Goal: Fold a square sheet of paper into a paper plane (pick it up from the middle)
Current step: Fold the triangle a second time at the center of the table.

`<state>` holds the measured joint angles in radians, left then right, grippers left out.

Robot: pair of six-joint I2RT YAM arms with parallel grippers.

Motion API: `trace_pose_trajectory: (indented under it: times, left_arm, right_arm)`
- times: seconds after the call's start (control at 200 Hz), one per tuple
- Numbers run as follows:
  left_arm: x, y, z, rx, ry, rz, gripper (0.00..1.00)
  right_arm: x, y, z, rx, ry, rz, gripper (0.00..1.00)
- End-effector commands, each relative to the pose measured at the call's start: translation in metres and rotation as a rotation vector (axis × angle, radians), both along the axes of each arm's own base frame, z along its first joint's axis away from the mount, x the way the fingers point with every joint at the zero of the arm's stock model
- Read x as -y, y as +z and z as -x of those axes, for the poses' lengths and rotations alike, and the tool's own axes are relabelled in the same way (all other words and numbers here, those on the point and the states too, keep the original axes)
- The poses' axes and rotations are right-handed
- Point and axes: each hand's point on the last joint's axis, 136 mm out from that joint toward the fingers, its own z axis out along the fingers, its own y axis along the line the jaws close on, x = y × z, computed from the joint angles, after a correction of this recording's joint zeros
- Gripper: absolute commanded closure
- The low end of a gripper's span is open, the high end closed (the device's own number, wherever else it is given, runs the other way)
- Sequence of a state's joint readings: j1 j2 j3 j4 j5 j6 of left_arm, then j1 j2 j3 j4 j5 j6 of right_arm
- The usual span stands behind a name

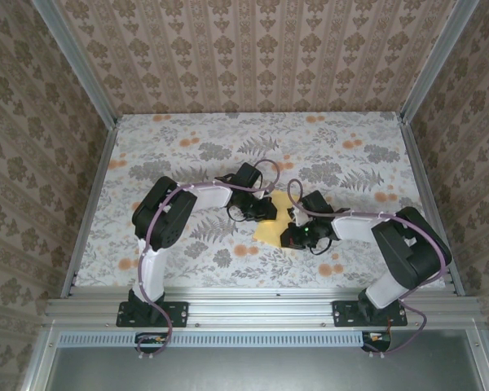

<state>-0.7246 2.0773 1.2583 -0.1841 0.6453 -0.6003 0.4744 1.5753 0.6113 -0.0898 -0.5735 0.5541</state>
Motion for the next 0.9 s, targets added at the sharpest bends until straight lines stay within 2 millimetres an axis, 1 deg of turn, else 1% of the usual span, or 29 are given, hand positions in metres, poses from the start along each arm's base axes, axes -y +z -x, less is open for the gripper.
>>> trace_pose_trajectory:
  times: [0.0, 0.085, 0.14, 0.21, 0.27, 0.38, 0.44, 0.53, 0.685, 0.775, 0.895]
  left_arm:
    - [-0.037, -0.066, 0.009, -0.033, 0.018, -0.213, 0.87]
    - [-0.036, -0.064, 0.008, -0.032, 0.016, -0.207, 0.87]
    - [-0.035, -0.064, 0.008, -0.033, 0.016, -0.202, 0.87]
    - [-0.034, -0.063, 0.007, -0.032, 0.016, -0.198, 0.87]
    - [-0.033, -0.061, 0.008, -0.031, 0.014, -0.195, 0.87]
    - [-0.033, -0.060, 0.008, -0.034, 0.013, -0.190, 0.87]
    - [-0.031, -0.059, 0.008, -0.033, 0.013, -0.186, 0.87]
    - [-0.031, -0.058, 0.008, -0.034, 0.012, -0.181, 0.87]
    - [-0.031, -0.056, 0.008, -0.030, 0.013, -0.179, 0.87]
    - [-0.030, -0.055, 0.007, -0.030, 0.014, -0.173, 0.87]
    - [-0.030, -0.054, 0.006, -0.030, 0.017, -0.170, 0.87]
  right_arm:
    - [0.018, -0.020, 0.041, -0.126, 0.015, 0.086, 0.92]
    - [0.019, -0.019, 0.044, -0.132, 0.009, 0.082, 0.92]
    - [0.018, -0.014, 0.043, -0.120, 0.009, 0.074, 0.92]
    - [0.012, -0.003, 0.036, -0.098, 0.006, 0.047, 0.92]
    - [0.005, 0.011, 0.025, -0.064, -0.004, 0.009, 0.92]
    - [-0.011, 0.035, -0.005, 0.005, -0.049, -0.081, 0.92]
    - [-0.018, 0.041, -0.022, 0.030, -0.085, -0.112, 0.93]
    - [-0.027, 0.039, -0.039, 0.033, -0.099, -0.130, 0.94]
    - [-0.031, 0.022, -0.054, 0.023, -0.110, -0.102, 0.94]
    - [-0.031, 0.010, -0.056, 0.007, -0.110, -0.081, 0.94]
    - [-0.021, -0.006, -0.047, -0.017, -0.098, -0.023, 0.94]
